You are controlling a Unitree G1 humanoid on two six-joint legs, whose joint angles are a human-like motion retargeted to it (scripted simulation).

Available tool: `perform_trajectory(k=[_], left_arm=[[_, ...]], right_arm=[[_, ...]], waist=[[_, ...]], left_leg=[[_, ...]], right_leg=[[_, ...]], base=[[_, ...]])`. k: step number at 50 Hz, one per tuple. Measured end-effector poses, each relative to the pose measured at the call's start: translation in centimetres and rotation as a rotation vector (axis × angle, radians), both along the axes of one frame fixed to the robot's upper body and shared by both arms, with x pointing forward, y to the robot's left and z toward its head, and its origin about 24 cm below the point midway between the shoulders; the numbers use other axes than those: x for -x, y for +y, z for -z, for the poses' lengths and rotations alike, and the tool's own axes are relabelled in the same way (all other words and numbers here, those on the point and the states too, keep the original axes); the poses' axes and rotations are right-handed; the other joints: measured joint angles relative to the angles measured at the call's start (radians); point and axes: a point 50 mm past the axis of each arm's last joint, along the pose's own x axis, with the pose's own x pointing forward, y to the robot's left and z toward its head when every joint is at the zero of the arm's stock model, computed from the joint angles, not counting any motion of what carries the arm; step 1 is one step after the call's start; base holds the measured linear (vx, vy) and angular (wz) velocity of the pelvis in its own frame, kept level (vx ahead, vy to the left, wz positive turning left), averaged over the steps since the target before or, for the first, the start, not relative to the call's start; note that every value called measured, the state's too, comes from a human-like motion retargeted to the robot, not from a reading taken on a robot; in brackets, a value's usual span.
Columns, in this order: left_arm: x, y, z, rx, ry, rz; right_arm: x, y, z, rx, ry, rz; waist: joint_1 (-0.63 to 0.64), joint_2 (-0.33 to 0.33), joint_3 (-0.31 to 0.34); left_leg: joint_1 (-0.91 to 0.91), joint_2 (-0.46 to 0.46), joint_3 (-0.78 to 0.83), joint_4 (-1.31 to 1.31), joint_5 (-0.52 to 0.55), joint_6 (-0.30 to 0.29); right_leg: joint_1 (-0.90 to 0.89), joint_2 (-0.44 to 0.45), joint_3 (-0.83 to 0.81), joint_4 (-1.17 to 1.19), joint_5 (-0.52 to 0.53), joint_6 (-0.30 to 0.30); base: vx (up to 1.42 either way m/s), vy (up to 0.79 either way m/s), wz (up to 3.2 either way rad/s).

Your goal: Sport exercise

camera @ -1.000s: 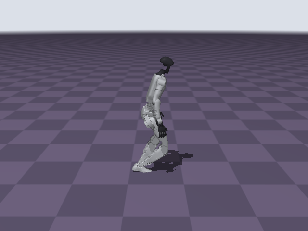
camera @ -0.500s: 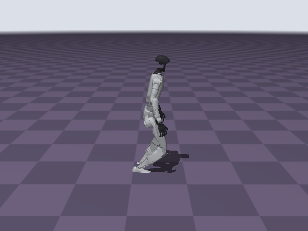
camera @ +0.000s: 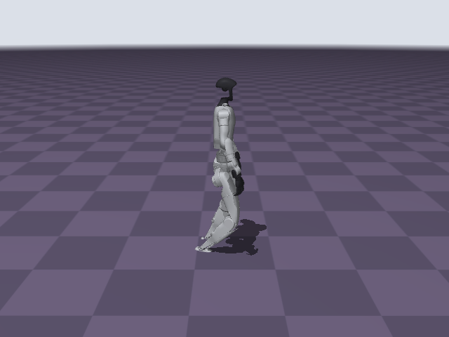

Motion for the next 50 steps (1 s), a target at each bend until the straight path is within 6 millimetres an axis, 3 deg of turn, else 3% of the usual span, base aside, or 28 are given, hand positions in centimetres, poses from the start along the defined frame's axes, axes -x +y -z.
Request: perform_trajectory(k=[5, 8, 10, 12, 15, 17, 19, 21, 23, 26, 28, 30, 31, 32, 33, 38, 40, 43, 45, 47, 50], left_arm=[[-2.0, 7.2, -4.1, -0.171, -0.003, 0.081], [-4.7, 12.8, -9.5, -0.324, -0.12, 0.045], [-6.9, 16.3, -14.5, -0.443, -0.246, 0.01], [-9.4, 19.0, -21.1, -0.561, -0.426, -0.02], [-12.3, 20.3, -32.8, -0.72, -0.762, -0.019], [-13.2, 18.9, -40.5, -0.802, -1.02, 0.03], [-13.0, 16.0, -47.7, -0.854, -1.302, 0.11], [-11.7, 11.5, -53.8, -0.864, -1.609, 0.234], [-9.6, 6.1, -58.3, -0.832, -1.925, 0.41], [-5.1, -1.8, -61.5, -0.699, -2.366, 0.733], [-1.7, -5.7, -61.7, -0.582, -2.627, 0.939], [1.3, -8.3, -60.9, -0.474, -2.867, 1.115], [2.5, -9.1, -60.3, 0.406, 2.819, -1.121], [3.5, -9.7, -59.6, 0.334, 2.726, -1.104], [4.3, -10.2, -59.0, 0.267, 2.655, -1.086], [6.2, -10.9, -56.7, 0.068, 2.422, -0.96], [6.5, -11.2, -56.3, 0.041, 2.354, -0.924], [6.6, -12.0, -55.5, -0.052, 2.273, -0.942], [6.3, -12.7, -55.2, -0.175, 2.247, -0.985], [5.8, -13.4, -55.5, -0.285, 2.253, -1.043], [4.8, -14.6, -56.1, -0.306, 2.315, -1.169]], right_arm=[[-4.5, -7.6, -4.9, 0.091, -0.125, 0.102], [-7.8, -12.7, -10.4, 0.164, -0.283, 0.193], [-9.9, -15.8, -15.1, 0.212, -0.426, 0.256], [-12.0, -18.0, -20.7, 0.241, -0.606, 0.309], [-14.6, -19.3, -30.3, 0.228, -0.922, 0.339], [-16.0, -18.0, -36.9, 0.178, -1.156, 0.284], [-16.6, -15.1, -43.5, 0.095, -1.397, 0.163], [-15.9, -10.7, -49.4, -0.006, -1.635, -0.024], [-14.1, -5.5, -54.1, -0.115, -1.862, -0.258], [-9.5, 2.3, -58.6, -0.319, -2.191, -0.639], [-5.5, 6.6, -60.2, -0.47, -2.393, -0.882], [-1.8, 9.9, -60.8, -0.602, -2.584, -1.087], [-0.5, 11.2, -60.8, -0.646, -2.664, -1.157], [0.8, 12.3, -60.7, -0.691, -2.735, -1.221], [1.6, 13.2, -60.6, 0.724, 2.777, 1.265], [3.6, 15.4, -59.1, 0.718, 2.563, 1.22], [3.9, 15.8, -58.5, 0.686, 2.524, 1.212], [4.5, 15.9, -57.4, 0.602, 2.454, 1.225], [4.6, 15.7, -56.6, 0.534, 2.411, 1.252], [4.1, 15.3, -56.2, 0.408, 2.415, 1.302], [2.7, 14.5, -55.9, 0.14, 2.49, 1.421]], waist=[[-0.007, 0.008, -0.039], [-0.006, 0.021, -0.067], [-0.004, 0.029, -0.08], [-0.001, 0.038, -0.086], [-0.002, 0.049, -0.079], [-0.009, 0.054, -0.065], [-0.02, 0.06, -0.044], [-0.037, 0.058, -0.019], [-0.06, 0.047, 0.005], [-0.1, 0.046, 0.03], [-0.137, 0.054, 0.049], [-0.182, 0.071, 0.065], [-0.198, 0.089, 0.06], [-0.211, 0.108, 0.053], [-0.218, 0.129, 0.043], [-0.189, 0.223, -0.014], [-0.167, 0.248, -0.028], [-0.126, 0.282, -0.024], [-0.087, 0.307, -0.001], [-0.058, 0.31, 0.026], [-0.048, 0.281, 0.055]], left_leg=[[-0.038, 0.054, 0.018, 0.075, -0.027, -0.017], [-0.058, 0.091, 0.024, 0.117, -0.045, -0.024], [-0.062, 0.112, 0.029, 0.141, -0.055, -0.028], [-0.056, 0.13, 0.034, 0.158, -0.063, -0.029], [-0.033, 0.151, 0.042, 0.18, -0.078, -0.026], [-0.015, 0.163, 0.051, 0.203, -0.093, -0.022], [0.001, 0.176, 0.059, 0.223, -0.111, -0.015], [0.009, 0.183, 0.067, 0.247, -0.124, -0.008], [0.001, 0.182, 0.067, 0.295, -0.138, 0.0], [-0.052, 0.174, 0.044, 0.432, -0.168, 0.003], [-0.107, 0.153, 0.01, 0.558, -0.196, 0.013], [-0.184, 0.132, -0.02, 0.696, -0.228, 0.035], [-0.236, 0.136, -0.027, 0.764, -0.241, 0.048], [-0.287, 0.144, -0.031, 0.826, -0.249, 0.061], [-0.333, 0.157, -0.032, 0.877, -0.249, 0.073], [-0.542, 0.249, -0.032, 1.097, -0.249, 0.124], [-0.607, 0.269, -0.031, 1.172, -0.249, 0.135], [-0.648, 0.276, -0.038, 1.241, -0.249, 0.13], [-0.651, 0.267, -0.075, 1.21, -0.178, 0.082], [-0.654, 0.186, -0.132, 1.145, -0.034, -0.027], [-0.675, 0.122, -0.163, 1.045, 0.198, -0.13]], right_leg=[[-0.002, 0.047, -0.017, -0.023, 0.004, -0.004], [0.0, 0.084, -0.028, -0.043, 0.008, -0.008], [0.006, 0.104, -0.033, -0.051, 0.009, -0.011], [0.019, 0.123, -0.038, -0.061, 0.01, -0.016], [0.049, 0.146, -0.042, -0.069, 0.009, -0.021], [0.068, 0.156, -0.041, -0.062, 0.005, -0.022], [0.085, 0.171, -0.038, -0.056, 0.003, -0.022], [0.091, 0.179, -0.03, -0.036, -0.001, -0.02], [0.082, 0.178, -0.019, 0.016, -0.011, -0.021], [0.049, 0.143, -0.077, 0.182, -0.035, -0.061], [0.02, 0.114, -0.103, 0.362, -0.033, -0.081], [-0.043, 0.117, -0.086, 0.576, 0.0, -0.079], [-0.093, 0.136, -0.075, 0.684, 0.029, -0.071], [-0.141, 0.158, -0.067, 0.788, 0.057, -0.062], [-0.184, 0.183, -0.066, 0.882, 0.084, -0.051], [-0.295, 0.285, -0.12, 1.122, 0.164, -0.029], [-0.272, 0.302, -0.125, 1.101, 0.128, -0.042], [-0.17, 0.325, -0.103, 0.926, -0.042, -0.103], [-0.106, 0.371, -0.093, 0.706, -0.07, -0.148], [-0.024, 0.401, -0.078, 0.538, -0.056, -0.147], [0.02, 0.414, -0.048, 0.352, 0.132, -0.094]], base=[[0.02, -0.1, -0.4], [0.04, -0.1, -0.44], [0.04, -0.09, -0.45], [0.04, -0.07, -0.45], [0.04, -0.04, -0.44], [0.02, 0.0, -0.45], [0.0, 0.03, -0.48], [-0.06, 0.03, -0.46], [-0.13, 0.03, -0.55], [-0.21, 0.01, -1.05], [-0.27, 0.02, -1.1], [-0.35, 0.06, -0.77], [-0.4, 0.08, -0.72], [-0.42, 0.08, -0.74], [-0.41, 0.07, -0.79], [-0.34, 0.06, -0.83], [-0.17, 0.07, -0.56], [-0.07, 0.07, -0.19], [-0.12, 0.05, 0.1], [-0.09, 0.01, 0.74], [-0.14, 0.0, 1.3]])
